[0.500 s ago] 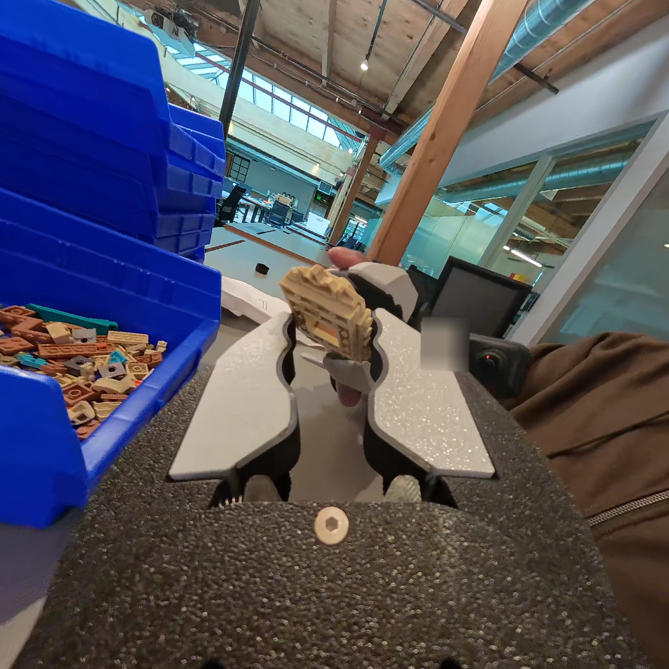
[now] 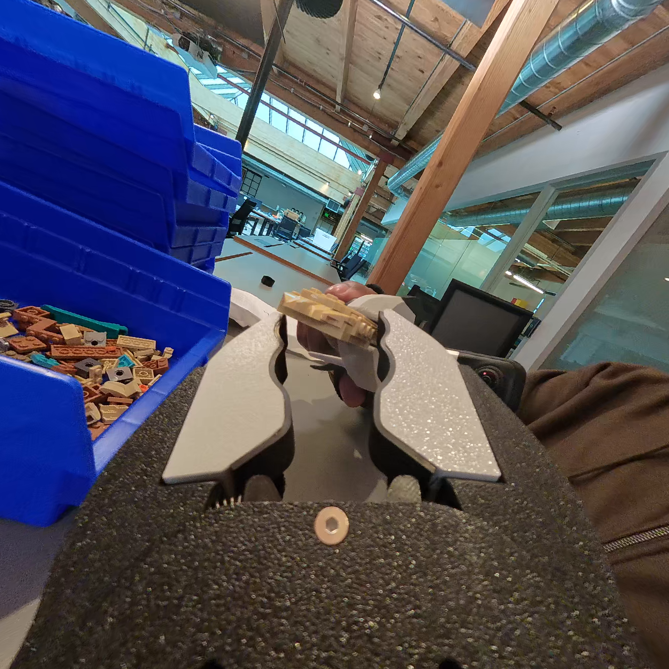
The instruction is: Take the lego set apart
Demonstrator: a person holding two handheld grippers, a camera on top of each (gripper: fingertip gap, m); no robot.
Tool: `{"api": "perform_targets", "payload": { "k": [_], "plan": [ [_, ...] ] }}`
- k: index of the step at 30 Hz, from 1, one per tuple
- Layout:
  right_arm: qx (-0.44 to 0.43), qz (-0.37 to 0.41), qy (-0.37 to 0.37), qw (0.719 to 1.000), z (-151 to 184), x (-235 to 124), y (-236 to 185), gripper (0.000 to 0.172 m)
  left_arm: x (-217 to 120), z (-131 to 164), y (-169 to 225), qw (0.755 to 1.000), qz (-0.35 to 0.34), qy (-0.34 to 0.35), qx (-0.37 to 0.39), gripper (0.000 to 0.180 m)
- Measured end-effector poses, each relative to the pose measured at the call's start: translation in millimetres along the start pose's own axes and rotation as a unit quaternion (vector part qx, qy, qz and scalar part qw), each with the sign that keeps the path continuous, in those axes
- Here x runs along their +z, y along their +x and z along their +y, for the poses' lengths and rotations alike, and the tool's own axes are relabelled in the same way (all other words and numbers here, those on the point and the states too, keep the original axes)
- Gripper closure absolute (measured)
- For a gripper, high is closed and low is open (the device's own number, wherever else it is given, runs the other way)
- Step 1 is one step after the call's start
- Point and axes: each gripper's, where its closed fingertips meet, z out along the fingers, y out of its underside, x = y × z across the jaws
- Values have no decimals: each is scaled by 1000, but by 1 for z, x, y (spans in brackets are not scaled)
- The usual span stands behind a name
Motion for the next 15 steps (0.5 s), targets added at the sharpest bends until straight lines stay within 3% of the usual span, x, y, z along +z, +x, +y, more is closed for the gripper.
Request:
{"api": "perform_targets", "payload": {
  "k": [15],
  "plan": [
    [-58, 16, 1, 998, 1, -3, 3, 162, -5, -7, -2, 999, -4, 11, -37, 141]
  ]
}}
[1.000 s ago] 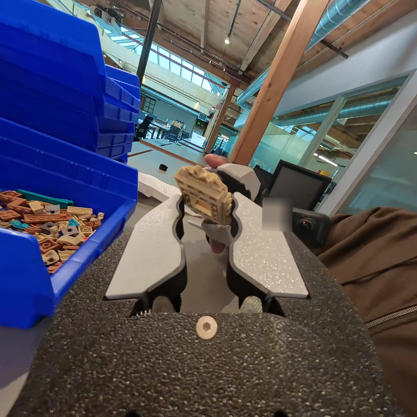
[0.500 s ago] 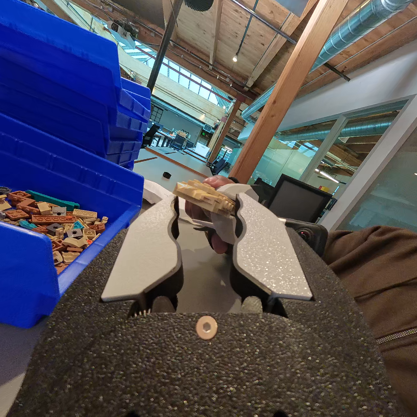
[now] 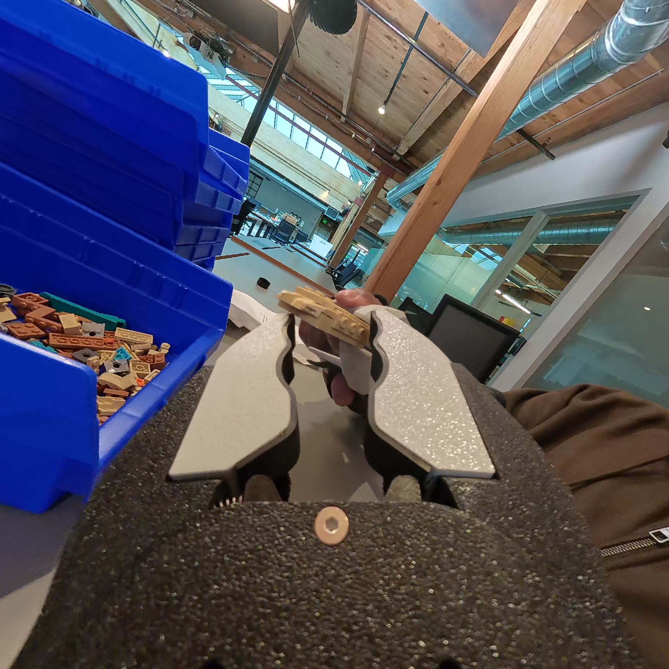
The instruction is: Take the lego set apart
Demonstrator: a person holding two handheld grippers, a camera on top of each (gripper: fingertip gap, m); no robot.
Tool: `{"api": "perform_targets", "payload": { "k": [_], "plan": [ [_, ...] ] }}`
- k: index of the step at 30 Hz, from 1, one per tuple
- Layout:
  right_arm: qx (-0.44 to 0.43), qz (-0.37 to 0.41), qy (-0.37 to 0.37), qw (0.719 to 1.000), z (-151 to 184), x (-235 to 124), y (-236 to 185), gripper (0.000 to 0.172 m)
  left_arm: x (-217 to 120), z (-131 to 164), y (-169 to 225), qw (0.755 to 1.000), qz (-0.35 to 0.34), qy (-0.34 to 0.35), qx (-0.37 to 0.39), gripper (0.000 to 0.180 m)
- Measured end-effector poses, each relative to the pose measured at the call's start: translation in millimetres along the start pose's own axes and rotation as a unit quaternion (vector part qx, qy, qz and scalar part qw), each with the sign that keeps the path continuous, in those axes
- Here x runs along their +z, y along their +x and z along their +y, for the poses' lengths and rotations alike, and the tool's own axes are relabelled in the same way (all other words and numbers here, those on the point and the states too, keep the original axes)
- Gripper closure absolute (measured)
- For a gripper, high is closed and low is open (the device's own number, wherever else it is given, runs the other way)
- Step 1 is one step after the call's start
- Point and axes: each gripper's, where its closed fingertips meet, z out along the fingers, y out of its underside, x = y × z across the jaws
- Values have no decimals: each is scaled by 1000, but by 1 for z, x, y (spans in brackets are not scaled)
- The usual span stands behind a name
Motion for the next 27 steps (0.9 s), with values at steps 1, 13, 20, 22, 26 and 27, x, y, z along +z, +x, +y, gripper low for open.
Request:
{"api": "perform_targets", "payload": {
  "k": [1, 13, 20, 22, 26, 27],
  "plan": [
    [-7, 0, 0, 1000, 0, 0, -1, 162, 0, 0, -1, 1000, -1, -1, -3, 141],
    [-46, -5, -10, 999, 3, 1, -8, 159, -2, 0, -2, 1000, -15, 4, 25, 157],
    [-8, 17, -33, 999, 13, 3, 3, 153, -5, -9, 2, 988, -52, 23, 141, 165],
    [7, 19, -33, 999, 13, 3, 5, 153, -6, -11, 4, 984, -57, 28, 165, 165],
    [65, 9, -23, 998, 13, 2, 8, 153, -5, -11, 5, 974, -73, 19, 212, 166],
    [86, 5, -19, 996, 13, 1, 10, 153, -5, -10, 6, 970, -79, 13, 229, 166]
  ]
}}
